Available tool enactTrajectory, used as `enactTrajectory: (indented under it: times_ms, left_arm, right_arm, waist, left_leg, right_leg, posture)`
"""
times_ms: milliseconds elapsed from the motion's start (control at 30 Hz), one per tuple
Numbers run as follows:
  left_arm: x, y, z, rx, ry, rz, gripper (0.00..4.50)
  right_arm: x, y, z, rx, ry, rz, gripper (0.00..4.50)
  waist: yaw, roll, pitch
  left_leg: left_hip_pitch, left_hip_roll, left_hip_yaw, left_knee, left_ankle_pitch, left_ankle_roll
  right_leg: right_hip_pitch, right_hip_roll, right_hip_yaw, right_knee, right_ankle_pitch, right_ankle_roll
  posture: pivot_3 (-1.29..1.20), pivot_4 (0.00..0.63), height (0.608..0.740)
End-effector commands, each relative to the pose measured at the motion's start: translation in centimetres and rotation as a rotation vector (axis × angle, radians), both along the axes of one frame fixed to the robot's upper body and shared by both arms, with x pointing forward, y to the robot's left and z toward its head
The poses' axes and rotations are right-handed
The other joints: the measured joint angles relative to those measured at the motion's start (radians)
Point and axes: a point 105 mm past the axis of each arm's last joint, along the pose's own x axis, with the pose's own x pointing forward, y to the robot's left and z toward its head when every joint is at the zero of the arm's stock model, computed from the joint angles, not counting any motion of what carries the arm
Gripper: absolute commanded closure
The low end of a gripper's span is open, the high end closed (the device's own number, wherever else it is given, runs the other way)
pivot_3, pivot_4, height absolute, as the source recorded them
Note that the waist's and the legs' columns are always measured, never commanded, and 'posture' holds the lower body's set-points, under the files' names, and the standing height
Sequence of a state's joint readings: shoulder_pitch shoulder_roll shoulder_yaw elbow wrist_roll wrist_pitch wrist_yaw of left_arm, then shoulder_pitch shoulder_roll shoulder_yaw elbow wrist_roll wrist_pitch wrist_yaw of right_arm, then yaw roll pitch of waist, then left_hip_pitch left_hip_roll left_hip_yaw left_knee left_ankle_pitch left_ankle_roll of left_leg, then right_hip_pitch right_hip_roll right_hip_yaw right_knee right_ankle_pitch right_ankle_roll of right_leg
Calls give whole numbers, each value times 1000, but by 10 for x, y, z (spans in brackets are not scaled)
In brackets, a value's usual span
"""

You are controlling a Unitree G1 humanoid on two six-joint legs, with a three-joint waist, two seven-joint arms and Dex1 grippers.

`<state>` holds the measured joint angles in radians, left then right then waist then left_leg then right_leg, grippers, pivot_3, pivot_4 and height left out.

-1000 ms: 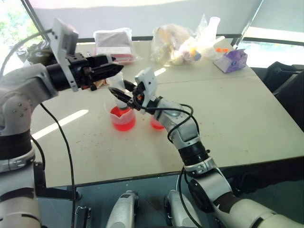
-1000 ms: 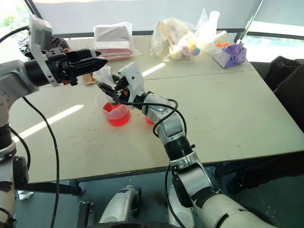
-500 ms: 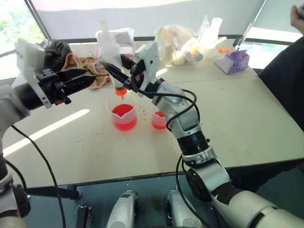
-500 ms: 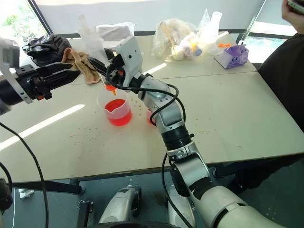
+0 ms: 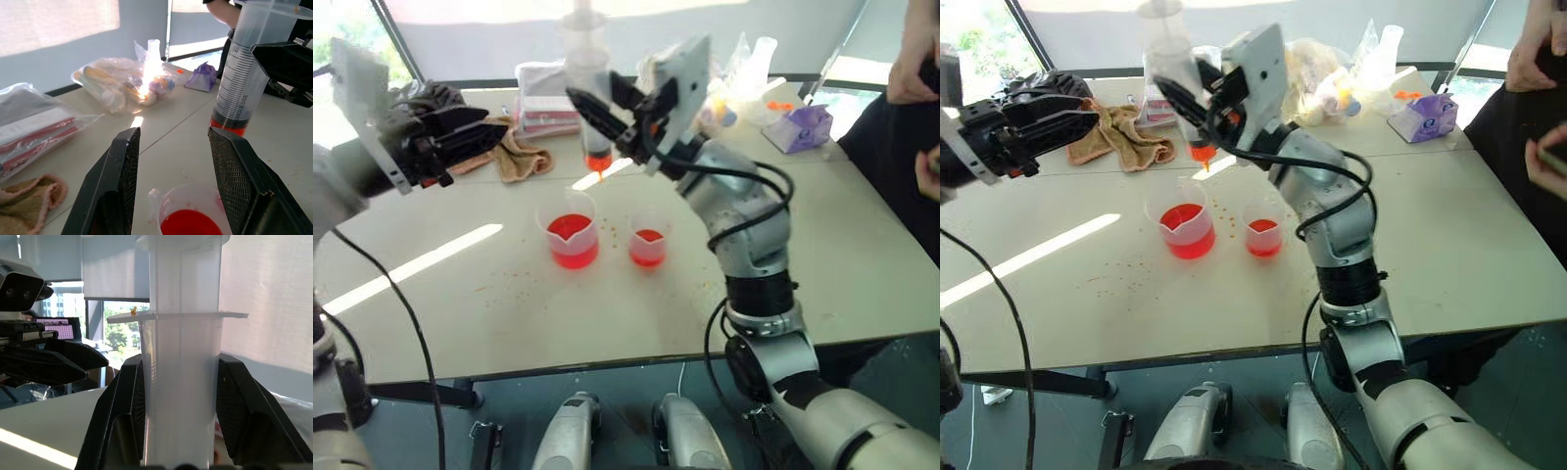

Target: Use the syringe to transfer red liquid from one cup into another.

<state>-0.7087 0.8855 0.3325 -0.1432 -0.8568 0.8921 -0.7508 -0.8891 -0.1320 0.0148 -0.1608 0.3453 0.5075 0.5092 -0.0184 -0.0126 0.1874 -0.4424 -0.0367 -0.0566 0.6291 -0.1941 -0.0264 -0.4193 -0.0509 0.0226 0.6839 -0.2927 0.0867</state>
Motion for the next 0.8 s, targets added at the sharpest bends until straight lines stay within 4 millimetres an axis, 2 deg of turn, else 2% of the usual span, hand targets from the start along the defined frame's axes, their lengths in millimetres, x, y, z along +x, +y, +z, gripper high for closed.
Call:
enactTrajectory:
  times_ms: [33,200,367,567,800]
  left_arm:
    - [8,-21,11,5,-57,-92,2157]
    - [24,-56,23,-10,-92,-216,2157]
    - [35,-83,32,-10,-116,-309,2157]
    - [43,-104,37,-1,-129,-369,2157]
    - [43,-119,42,-6,-139,-429,2157]
  right_arm:
    - [-15,-20,7,5,-36,-48,3107]
    - [-16,-35,-19,-50,1,-139,3107]
    - [-15,-40,-35,-60,20,-188,3107]
    - [-17,-39,-40,-54,18,-208,3107]
    - [-22,-36,-38,-48,10,-199,3107]
  waist:
    - [4,0,0]
    - [3,0,0]
    - [-3,0,0]
    - [-1,0,0]
    - [0,0,0]
  left_leg:
    - [0,0,0,0,0,0]
    - [0,0,1,1,0,0]
    - [0,0,2,1,0,1]
    - [0,1,2,1,0,1]
    - [0,1,2,1,0,1]
  right_leg:
    - [0,0,0,0,0,0]
    - [0,1,0,0,0,0]
    - [0,3,0,0,0,0]
    - [0,4,0,1,0,0]
    - [0,4,0,0,0,0]
  posture:
    - [0,150,736]
    - [0,150,736]
    - [0,150,736]
    - [0,150,736]
    - [0,150,736]
